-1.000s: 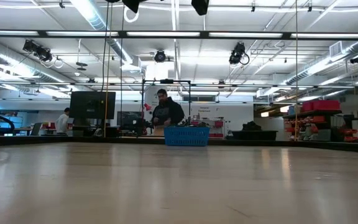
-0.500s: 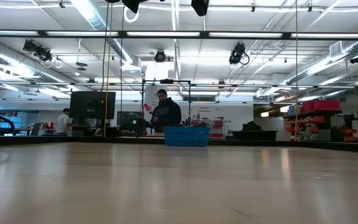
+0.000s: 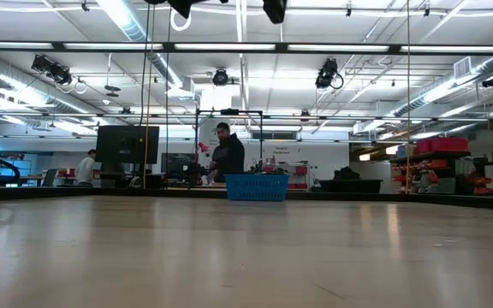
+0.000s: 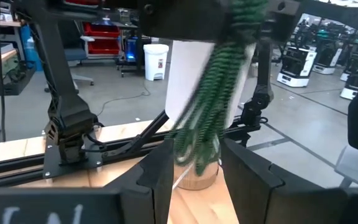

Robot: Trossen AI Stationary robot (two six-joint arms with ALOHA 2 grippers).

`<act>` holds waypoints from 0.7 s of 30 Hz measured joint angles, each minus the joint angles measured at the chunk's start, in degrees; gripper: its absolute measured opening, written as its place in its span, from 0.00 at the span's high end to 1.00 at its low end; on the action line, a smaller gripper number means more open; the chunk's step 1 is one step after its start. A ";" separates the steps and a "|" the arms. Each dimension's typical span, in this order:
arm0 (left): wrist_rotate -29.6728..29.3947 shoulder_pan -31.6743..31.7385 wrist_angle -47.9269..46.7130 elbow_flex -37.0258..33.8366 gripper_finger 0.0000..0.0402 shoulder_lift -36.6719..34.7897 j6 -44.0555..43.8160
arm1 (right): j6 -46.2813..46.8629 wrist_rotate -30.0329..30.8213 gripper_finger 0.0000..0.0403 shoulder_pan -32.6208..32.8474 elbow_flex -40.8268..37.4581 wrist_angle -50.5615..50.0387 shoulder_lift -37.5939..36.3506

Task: Pick & Place USB Port
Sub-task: Put the green black charger cable into the orange bin

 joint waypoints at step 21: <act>-0.28 -0.44 -1.71 0.00 0.95 -0.02 0.59 | -3.50 -1.50 0.92 -5.29 0.02 3.30 4.55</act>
